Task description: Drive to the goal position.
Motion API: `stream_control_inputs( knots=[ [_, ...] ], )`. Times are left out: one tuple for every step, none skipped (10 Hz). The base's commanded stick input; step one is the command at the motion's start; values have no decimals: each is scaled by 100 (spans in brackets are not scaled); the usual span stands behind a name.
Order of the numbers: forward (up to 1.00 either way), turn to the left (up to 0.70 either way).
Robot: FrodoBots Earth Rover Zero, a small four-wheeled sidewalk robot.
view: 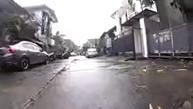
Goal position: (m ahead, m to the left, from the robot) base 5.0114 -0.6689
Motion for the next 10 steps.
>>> stream_control_inputs(
  knots=[
    [100,0],
    [100,0],
    [100,0],
    [100,0],
    [100,0],
    [100,0],
    [100,0],
    [100,0],
    [100,0],
    [100,0]
  ],
)
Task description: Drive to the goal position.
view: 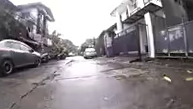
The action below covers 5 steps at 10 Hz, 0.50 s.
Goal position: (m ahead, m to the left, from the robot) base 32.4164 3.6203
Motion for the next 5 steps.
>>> stream_control_inputs(
  knots=[
    [100,0],
    [100,23],
    [100,0],
    [100,20],
    [100,0]
  ],
)
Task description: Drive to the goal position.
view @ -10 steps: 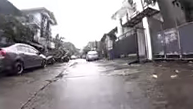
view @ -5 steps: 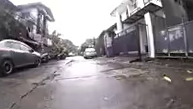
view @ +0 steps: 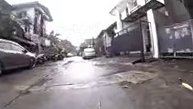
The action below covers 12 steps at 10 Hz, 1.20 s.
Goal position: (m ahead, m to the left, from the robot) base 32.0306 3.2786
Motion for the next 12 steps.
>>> stream_control_inputs(
  knots=[
    [100,23],
    [100,3],
    [100,22],
    [100,10],
    [100,0],
    [100,0],
    [100,0],
    [100,22],
    [100,9],
    [100,18],
    [100,9],
    [100,12]
  ],
)
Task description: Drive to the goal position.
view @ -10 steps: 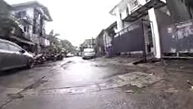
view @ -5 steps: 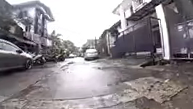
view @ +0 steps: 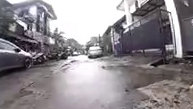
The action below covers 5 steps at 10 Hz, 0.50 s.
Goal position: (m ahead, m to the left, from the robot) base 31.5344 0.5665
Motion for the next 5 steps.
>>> stream_control_inputs(
  knots=[
    [100,21],
    [100,0],
    [100,0],
    [100,0],
    [100,0]
  ],
)
